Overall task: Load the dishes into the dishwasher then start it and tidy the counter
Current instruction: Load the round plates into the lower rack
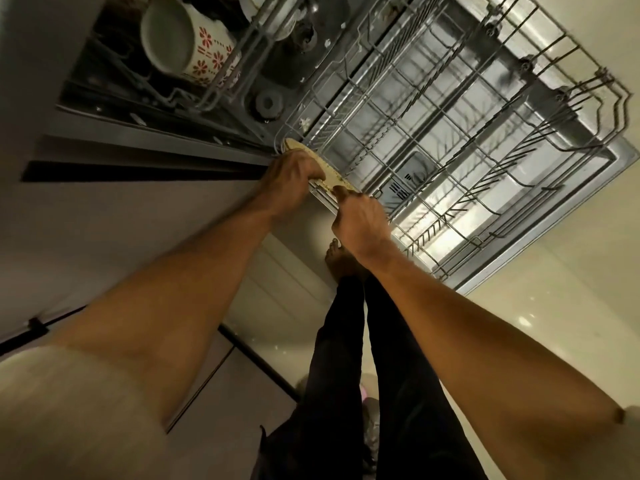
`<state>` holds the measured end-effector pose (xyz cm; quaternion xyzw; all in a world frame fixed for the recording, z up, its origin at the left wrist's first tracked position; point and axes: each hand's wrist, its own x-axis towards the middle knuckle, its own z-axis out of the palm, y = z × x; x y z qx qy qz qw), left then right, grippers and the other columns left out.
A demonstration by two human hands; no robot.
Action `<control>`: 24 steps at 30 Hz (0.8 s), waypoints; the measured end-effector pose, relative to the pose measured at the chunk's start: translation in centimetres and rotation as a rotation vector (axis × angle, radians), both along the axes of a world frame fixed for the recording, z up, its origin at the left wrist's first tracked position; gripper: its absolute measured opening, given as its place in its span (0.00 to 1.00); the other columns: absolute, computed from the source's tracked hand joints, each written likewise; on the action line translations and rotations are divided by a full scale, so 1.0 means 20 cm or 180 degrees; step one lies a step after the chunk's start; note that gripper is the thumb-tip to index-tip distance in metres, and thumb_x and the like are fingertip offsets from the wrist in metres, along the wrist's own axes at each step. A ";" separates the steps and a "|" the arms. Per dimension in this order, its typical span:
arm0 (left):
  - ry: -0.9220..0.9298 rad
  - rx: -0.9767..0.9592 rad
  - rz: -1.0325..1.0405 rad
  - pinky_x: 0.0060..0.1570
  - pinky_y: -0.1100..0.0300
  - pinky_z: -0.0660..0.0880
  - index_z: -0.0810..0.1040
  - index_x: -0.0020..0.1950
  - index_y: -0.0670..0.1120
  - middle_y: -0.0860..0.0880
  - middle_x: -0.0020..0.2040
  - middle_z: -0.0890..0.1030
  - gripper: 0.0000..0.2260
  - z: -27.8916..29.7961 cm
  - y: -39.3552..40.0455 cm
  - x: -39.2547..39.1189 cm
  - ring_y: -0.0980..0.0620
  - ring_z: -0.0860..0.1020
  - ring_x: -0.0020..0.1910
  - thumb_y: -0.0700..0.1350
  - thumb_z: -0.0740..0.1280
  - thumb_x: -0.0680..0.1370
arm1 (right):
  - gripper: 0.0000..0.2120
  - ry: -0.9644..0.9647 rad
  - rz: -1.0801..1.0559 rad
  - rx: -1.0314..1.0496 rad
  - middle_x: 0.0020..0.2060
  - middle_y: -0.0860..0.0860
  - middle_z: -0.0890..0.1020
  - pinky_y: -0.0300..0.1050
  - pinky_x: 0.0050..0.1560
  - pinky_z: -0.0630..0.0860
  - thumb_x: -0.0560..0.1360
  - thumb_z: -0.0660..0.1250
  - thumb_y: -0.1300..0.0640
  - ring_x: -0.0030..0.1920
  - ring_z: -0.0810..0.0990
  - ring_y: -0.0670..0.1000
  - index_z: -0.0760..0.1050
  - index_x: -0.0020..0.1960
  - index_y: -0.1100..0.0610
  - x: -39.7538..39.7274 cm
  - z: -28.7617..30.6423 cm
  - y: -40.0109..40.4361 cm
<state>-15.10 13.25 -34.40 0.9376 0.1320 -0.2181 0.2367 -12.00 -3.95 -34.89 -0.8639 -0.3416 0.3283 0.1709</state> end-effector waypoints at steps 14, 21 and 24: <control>0.0144 0.0246 0.0001 0.60 0.50 0.72 0.83 0.58 0.43 0.40 0.59 0.79 0.16 -0.02 -0.04 0.04 0.42 0.74 0.63 0.36 0.59 0.77 | 0.18 0.0002 -0.0020 -0.0002 0.33 0.51 0.75 0.48 0.32 0.77 0.76 0.61 0.71 0.29 0.76 0.52 0.74 0.65 0.64 0.03 -0.07 -0.01; 0.0087 0.0437 -0.0098 0.55 0.49 0.75 0.84 0.58 0.47 0.44 0.55 0.82 0.19 0.00 -0.12 -0.06 0.42 0.75 0.58 0.33 0.63 0.73 | 0.19 -0.0090 0.0140 -0.0040 0.45 0.57 0.84 0.50 0.39 0.81 0.71 0.67 0.68 0.36 0.81 0.55 0.75 0.62 0.62 0.01 -0.08 -0.09; 0.0100 0.0422 -0.0072 0.56 0.50 0.74 0.84 0.58 0.47 0.45 0.56 0.82 0.19 0.01 -0.11 -0.05 0.44 0.75 0.59 0.33 0.62 0.73 | 0.19 -0.0074 0.0203 -0.0061 0.46 0.57 0.84 0.50 0.38 0.81 0.73 0.66 0.68 0.36 0.80 0.55 0.74 0.63 0.61 0.02 -0.07 -0.08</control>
